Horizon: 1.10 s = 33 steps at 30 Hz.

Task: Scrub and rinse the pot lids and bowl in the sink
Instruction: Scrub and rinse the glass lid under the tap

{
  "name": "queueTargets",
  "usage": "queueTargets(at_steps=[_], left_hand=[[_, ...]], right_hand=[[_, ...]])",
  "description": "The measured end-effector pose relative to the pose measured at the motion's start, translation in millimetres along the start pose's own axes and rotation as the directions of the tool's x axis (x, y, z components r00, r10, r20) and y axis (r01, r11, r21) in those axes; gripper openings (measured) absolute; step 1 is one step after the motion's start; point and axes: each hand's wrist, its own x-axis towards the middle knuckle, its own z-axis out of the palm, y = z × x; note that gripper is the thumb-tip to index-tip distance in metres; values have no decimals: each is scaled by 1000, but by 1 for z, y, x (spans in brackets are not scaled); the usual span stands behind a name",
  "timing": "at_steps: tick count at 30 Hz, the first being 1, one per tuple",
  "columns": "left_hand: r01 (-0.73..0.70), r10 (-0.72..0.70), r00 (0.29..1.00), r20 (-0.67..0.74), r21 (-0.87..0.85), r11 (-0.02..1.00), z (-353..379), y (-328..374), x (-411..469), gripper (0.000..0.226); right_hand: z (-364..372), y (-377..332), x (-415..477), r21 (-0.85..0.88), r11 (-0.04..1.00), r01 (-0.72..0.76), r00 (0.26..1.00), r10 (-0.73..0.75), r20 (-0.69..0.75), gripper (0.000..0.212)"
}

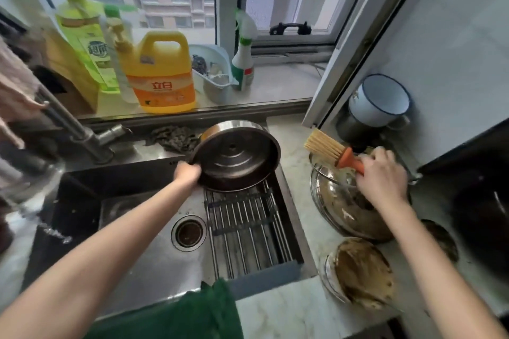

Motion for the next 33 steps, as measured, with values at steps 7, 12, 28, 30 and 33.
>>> queueTargets(at_steps=[7, 12, 28, 30, 33], left_hand=[[132, -148, 981, -122, -132, 983, 13, 27, -65, 81], [-69, 55, 995, -79, -179, 981, 25, 32, -115, 68], [-183, 119, 872, 475, 90, 979, 31, 5, -176, 35], [-191, 123, 845, 521, 79, 978, 31, 4, -183, 31], [-194, 135, 814, 565, 45, 980, 23, 2, -190, 25]], right_hand=[[7, 28, 78, -216, 955, 203, 912, -104, 396, 58], [10, 35, 99, -196, 940, 279, 823, -128, 554, 40], [-20, 19, 89, -76, 846, 528, 719, -397, 570, 42], [-27, 19, 82, -95, 827, 555, 716, -416, 560, 46], [-44, 14, 67, -75, 819, 568, 707, -439, 554, 48]])
